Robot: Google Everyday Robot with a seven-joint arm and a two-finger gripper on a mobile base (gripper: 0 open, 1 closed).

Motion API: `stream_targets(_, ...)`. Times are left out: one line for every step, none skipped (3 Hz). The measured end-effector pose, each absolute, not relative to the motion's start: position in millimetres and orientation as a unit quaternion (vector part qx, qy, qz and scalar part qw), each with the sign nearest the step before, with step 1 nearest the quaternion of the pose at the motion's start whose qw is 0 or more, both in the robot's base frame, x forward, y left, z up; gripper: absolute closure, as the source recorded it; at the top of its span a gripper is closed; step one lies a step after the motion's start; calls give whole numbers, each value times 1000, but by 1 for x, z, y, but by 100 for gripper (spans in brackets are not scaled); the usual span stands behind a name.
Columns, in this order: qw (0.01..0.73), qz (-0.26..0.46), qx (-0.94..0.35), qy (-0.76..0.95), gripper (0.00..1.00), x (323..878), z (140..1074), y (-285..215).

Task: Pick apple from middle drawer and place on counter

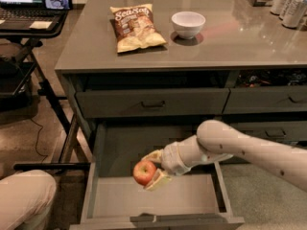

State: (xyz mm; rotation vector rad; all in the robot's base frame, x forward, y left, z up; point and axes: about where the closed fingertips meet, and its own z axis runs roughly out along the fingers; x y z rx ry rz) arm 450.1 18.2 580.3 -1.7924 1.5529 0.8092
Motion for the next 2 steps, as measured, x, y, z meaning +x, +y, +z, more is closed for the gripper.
stream_targets(319,274,-694,585,100,456,610,14)
stream_targets(319,274,-694,585,100,456,610,14)
